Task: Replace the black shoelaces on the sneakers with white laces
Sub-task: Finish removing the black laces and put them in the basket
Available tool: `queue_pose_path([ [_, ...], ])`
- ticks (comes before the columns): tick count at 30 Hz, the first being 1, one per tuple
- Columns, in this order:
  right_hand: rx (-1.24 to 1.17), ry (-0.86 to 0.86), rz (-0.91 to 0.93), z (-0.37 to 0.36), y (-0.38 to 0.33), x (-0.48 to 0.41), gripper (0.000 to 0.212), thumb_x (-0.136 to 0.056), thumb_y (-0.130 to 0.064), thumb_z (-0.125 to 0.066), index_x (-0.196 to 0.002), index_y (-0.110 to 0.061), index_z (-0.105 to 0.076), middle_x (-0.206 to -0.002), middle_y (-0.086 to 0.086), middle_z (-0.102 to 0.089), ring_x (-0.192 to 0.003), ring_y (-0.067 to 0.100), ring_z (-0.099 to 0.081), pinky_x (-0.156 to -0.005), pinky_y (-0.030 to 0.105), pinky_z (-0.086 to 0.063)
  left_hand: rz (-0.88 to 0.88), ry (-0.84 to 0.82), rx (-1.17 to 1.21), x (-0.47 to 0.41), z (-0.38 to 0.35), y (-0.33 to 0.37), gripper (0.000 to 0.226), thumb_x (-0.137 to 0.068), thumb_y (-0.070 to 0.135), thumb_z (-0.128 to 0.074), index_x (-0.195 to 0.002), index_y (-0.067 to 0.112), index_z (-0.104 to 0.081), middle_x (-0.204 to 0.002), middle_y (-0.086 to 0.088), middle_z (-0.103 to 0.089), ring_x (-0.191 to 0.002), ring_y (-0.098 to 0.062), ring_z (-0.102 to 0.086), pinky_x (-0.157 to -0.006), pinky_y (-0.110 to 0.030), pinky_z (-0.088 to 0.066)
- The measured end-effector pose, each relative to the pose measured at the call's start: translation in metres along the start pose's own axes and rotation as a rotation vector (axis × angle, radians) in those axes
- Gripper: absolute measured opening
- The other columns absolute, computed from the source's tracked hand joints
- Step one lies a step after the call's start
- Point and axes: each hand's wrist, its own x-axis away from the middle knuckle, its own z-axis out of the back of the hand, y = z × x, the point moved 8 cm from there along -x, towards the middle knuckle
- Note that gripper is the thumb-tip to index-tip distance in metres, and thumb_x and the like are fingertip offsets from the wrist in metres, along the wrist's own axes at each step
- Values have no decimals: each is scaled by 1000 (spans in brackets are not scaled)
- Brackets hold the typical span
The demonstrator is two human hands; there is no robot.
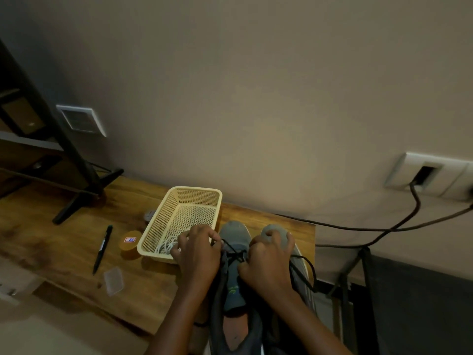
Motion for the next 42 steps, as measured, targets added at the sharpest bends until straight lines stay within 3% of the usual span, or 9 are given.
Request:
queue_pose_path([
  [4, 8, -12, -1, -3, 3, -3, 23, -82, -32, -55, -87, -14, -68, -117, -8, -60, -131, 22, -25, -111, 53, 1, -169, -205, -20, 6, -17, 14, 33, -81, 21, -61, -105, 37, -44, -132, 17, -38, -132, -15, -19, -106, -43, -16],
  [8, -10, -15, 11, -4, 4, -5, 29, -83, -41, -55, -90, -16, -69, -115, -9, -61, -130, 20, -26, -110, 51, 1, -214, -276, -188, 12, -32, 19, 26, -80, 33, -65, -103, 39, -53, -145, 14, -27, -139, -17, -9, -112, -47, -8],
  [14, -27, -6, -4, -1, 6, -5, 16, -79, -31, -54, -72, -18, -55, -100, -5, -63, -125, 21, -32, -111, 51, -3, -161, -195, -213, 7, -25, 19, 8, -80, 39, -68, -83, 36, -61, -142, 19, -36, -139, -14, -12, -112, -47, -4],
  [19, -23, -5, -8, -1, 7, -4, 16, -78, -29, -54, -69, -17, -49, -93, -5, -61, -123, 20, -34, -112, 51, -6, -11, -38, -43, 0, 1, 3, 23, -74, 35, -75, -64, 39, -55, -137, 19, -44, -136, -14, -19, -109, -44, -7],
  [25, -39, -5, -5, -4, 8, -7, 16, -79, -37, -57, -76, -21, -59, -101, -6, -63, -124, 21, -33, -111, 51, -2, -169, -314, -154, 6, -27, 15, 36, -76, 34, -70, -105, 44, -50, -151, 14, -15, -142, -20, 1, -112, -49, -3],
  [29, -54, 13, 1, -4, 7, -7, 23, -81, -43, -57, -72, -22, -54, -97, -6, -63, -122, 19, -34, -110, 50, -2, -178, -297, -196, 10, -30, 19, 19, -79, 37, -68, -82, 40, -49, -150, 14, -22, -142, -20, 0, -112, -49, 1],
  [36, -44, -4, -17, -4, 9, -6, 18, -79, -32, -56, -68, -19, -51, -93, -5, -62, -122, 20, -35, -112, 51, -4, -58, -86, -100, 2, -6, 11, 28, -76, 35, -73, -61, 38, -49, -138, 19, -42, -139, -14, -16, -111, -46, -1],
  [39, -45, -8, -10, -4, 8, -6, 17, -78, -32, -57, -70, -19, -52, -92, -5, -62, -121, 20, -36, -112, 52, -6, -22, -54, -39, -1, 1, 2, 25, -76, 33, -73, -67, 39, -51, -140, 17, -40, -138, -15, -16, -110, -45, -4],
  [42, -51, -6, -1, -4, 8, -7, 18, -79, -36, -57, -73, -19, -55, -94, -4, -63, -122, 20, -35, -111, 52, -7, -160, -226, -98, 4, -17, 11, 32, -77, 33, -70, -91, 42, -43, -147, 16, -22, -141, -17, -3, -112, -45, -3],
])
